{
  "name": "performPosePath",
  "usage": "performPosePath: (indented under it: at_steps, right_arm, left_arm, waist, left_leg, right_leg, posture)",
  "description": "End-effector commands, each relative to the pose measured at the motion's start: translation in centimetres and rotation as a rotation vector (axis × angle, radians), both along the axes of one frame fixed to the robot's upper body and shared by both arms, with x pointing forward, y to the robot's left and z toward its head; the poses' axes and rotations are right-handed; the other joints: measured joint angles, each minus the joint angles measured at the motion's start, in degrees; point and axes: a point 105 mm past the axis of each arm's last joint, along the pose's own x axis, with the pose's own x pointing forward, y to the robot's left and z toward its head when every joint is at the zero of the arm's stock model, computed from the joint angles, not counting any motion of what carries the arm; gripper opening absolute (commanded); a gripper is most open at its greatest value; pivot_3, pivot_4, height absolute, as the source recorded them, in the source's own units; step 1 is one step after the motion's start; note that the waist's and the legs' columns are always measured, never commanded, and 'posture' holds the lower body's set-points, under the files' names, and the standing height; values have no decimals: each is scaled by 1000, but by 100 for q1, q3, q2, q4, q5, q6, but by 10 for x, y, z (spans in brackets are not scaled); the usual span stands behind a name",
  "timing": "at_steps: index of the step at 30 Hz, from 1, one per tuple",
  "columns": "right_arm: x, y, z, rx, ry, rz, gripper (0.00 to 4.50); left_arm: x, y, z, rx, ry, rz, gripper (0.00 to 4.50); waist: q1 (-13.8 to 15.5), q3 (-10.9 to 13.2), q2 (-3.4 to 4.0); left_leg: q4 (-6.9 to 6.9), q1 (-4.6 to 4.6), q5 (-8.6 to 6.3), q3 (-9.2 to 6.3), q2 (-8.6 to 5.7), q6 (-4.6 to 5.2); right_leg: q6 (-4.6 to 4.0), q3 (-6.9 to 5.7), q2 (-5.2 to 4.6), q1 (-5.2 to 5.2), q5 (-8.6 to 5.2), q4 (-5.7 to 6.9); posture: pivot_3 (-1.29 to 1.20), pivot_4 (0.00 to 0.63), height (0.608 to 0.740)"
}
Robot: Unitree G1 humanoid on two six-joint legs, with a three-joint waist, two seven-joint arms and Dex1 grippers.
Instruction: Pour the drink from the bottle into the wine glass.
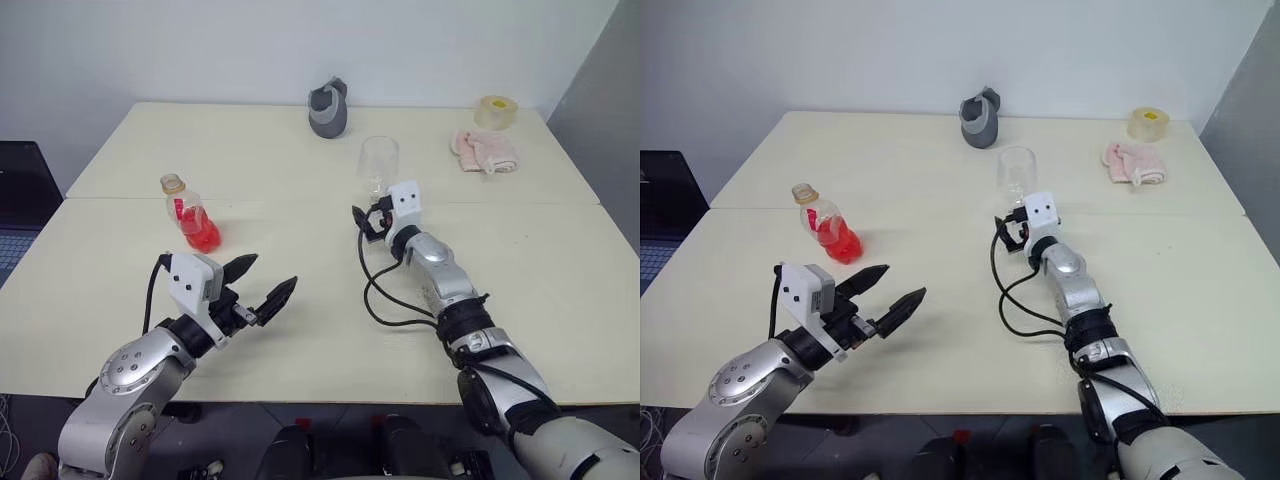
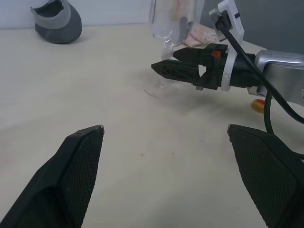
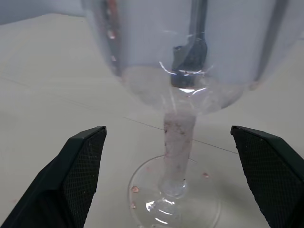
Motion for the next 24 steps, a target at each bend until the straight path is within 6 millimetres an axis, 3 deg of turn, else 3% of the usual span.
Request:
performPosePath:
  at_steps: [1, 9, 10, 13, 22, 24]
  right_arm:
    - [8, -1, 15, 29, -39, -24, 4500]
    - [7, 12, 7, 54, -14, 6, 4500]
    - [8, 11, 7, 57, -13, 0, 4316]
    - [10, 11, 9, 65, -14, -8, 3608]
    - [13, 11, 11, 67, -19, -14, 302]
    - [14, 11, 11, 67, -20, -15, 106]
  left_arm:
    - [0, 0, 8, 6, -48, -8, 4464]
    - [3, 1, 7, 10, -54, -14, 4464]
    - [4, 1, 7, 11, -55, -14, 4488]
    - [4, 2, 7, 12, -57, -13, 4500]
    - [4, -1, 6, 6, -57, -16, 4500]
    - [4, -1, 5, 6, -56, -16, 4500]
  waist:
    - [-10, 0, 1]
    - [-51, 1, 2]
    - [-51, 1, 2]
    - [-53, 2, 3]
    - [-71, 2, 4]
    - [-73, 2, 3]
  left_leg:
    - [0, 0, 0, 0, 0, 0]
    - [-1, 0, 0, -1, 3, 0]
    - [-1, 0, 0, -2, 3, 0]
    - [0, 0, 0, -1, 2, 0]
    - [-1, 0, 0, -2, 3, 0]
    - [-1, 0, 0, -2, 3, 0]
  right_leg:
    - [0, 0, 0, 0, 0, 0]
    - [-1, 0, 2, 0, 0, 1]
    - [-1, 0, 2, 0, 0, 2]
    - [-1, 0, 2, 0, 0, 1]
    - [-1, 1, 3, -1, 0, 2]
    - [-1, 1, 3, -1, 0, 2]
  posture:
    - [0, 150, 740]
    - [0, 150, 740]
    - [0, 150, 740]
    - [0, 150, 740]
    - [0, 150, 740]
    - [0, 150, 740]
